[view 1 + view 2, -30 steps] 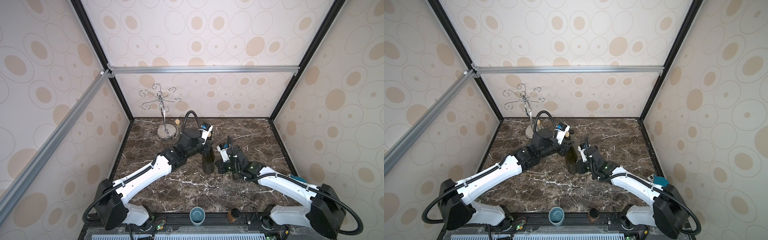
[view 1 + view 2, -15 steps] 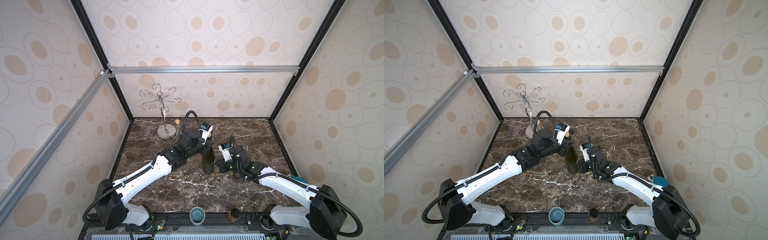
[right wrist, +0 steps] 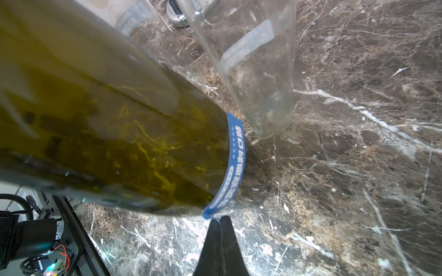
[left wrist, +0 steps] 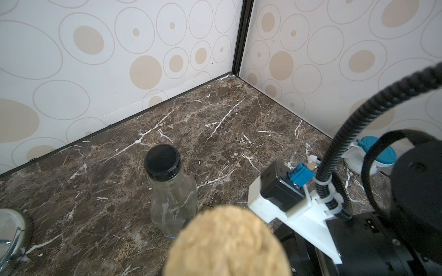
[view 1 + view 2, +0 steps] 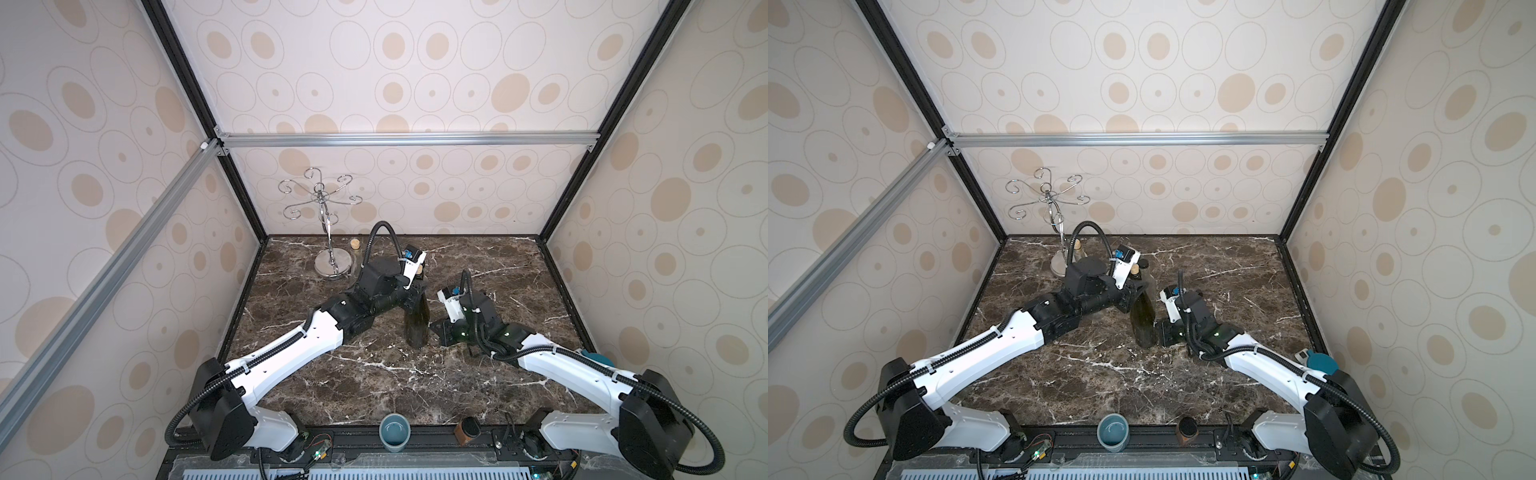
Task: Remove the label from the bottle
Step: Tear open the label from the bottle.
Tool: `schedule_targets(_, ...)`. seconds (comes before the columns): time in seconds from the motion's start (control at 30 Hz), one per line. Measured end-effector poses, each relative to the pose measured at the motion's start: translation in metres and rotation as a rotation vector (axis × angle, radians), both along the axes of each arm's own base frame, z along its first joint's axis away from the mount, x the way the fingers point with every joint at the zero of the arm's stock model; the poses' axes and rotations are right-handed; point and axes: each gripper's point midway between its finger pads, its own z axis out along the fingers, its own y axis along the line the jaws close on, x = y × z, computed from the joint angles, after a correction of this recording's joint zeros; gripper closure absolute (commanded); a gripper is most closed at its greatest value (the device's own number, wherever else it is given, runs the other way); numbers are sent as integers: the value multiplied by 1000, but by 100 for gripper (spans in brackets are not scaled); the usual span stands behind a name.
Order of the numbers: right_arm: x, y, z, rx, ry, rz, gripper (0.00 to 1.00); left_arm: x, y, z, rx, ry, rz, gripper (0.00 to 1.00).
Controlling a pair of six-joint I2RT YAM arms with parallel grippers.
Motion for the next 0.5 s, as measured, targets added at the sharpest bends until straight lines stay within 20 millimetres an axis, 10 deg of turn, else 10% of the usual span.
schedule_targets(0.5,-1,-1,1,6,1,1,100,-1,0,0,4,1,-4,88)
